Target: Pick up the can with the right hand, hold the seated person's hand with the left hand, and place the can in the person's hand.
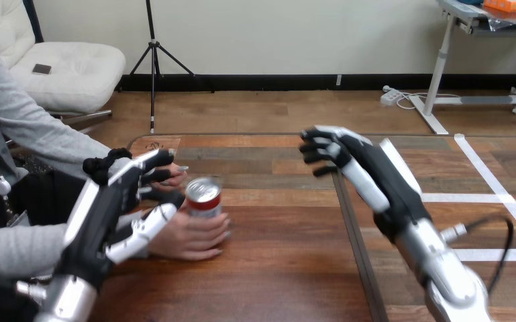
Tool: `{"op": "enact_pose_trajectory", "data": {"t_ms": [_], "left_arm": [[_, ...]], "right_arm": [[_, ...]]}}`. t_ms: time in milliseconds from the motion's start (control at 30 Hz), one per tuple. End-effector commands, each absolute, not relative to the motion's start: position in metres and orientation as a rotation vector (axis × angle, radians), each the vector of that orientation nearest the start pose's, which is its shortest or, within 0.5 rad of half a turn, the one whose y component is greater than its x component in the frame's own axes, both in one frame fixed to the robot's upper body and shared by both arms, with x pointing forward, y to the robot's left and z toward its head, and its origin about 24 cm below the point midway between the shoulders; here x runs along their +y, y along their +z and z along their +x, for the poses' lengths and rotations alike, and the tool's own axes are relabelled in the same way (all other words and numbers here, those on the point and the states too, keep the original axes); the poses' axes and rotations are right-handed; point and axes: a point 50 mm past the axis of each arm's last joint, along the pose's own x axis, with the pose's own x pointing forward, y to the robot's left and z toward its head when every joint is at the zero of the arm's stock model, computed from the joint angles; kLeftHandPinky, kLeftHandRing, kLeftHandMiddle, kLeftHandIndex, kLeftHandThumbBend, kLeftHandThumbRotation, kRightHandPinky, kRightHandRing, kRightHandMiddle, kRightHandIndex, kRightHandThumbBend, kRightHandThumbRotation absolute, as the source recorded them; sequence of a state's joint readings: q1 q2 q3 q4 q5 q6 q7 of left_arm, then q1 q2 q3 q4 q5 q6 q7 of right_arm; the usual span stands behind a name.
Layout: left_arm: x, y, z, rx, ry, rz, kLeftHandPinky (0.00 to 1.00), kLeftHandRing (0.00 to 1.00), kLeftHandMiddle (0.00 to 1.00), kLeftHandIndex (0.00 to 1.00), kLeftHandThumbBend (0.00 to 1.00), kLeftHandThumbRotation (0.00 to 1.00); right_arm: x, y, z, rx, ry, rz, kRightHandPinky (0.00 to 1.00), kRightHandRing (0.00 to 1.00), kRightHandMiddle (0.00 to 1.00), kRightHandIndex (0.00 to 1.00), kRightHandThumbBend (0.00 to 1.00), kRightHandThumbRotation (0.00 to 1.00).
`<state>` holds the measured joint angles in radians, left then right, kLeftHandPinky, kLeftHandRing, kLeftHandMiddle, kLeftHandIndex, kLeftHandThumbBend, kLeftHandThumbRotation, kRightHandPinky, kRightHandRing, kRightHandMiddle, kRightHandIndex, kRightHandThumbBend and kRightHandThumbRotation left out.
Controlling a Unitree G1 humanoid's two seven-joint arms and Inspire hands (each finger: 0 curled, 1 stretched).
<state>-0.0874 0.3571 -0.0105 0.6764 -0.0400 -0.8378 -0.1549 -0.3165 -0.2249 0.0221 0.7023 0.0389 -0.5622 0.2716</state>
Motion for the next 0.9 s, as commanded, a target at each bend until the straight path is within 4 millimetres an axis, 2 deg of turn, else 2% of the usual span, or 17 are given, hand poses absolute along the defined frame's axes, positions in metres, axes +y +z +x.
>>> {"op": "enact_pose_trajectory", "data": {"t_ms": [0,367,600,867], "left_arm": [[0.224,0.008,0.234,-0.275,-0.145,0.264,0.74,0.84,0.85,0.81,0.32,0.58],[0.216,-0.007,0.213,-0.226,-0.099,0.15,0.77,0.85,0.84,0.8,0.39,0.69],[0.212,-0.011,0.207,-0.228,-0.091,0.1,0.79,0.86,0.85,0.82,0.43,0.77],[0.204,-0.016,0.203,-0.229,-0.073,-0.004,0.81,0.87,0.85,0.83,0.42,0.79]], "right_arm": [[-0.177,0.027,0.288,-0.21,0.306,-0.139,0.67,0.73,0.75,0.76,0.91,0.97],[-0.179,-0.002,0.259,-0.138,0.317,-0.017,0.71,0.76,0.78,0.79,0.88,1.0],[-0.179,-0.013,0.249,-0.106,0.296,0.043,0.76,0.78,0.79,0.78,0.83,1.0],[-0.179,-0.017,0.245,-0.098,0.252,0.086,0.78,0.79,0.8,0.79,0.81,0.99]]}}
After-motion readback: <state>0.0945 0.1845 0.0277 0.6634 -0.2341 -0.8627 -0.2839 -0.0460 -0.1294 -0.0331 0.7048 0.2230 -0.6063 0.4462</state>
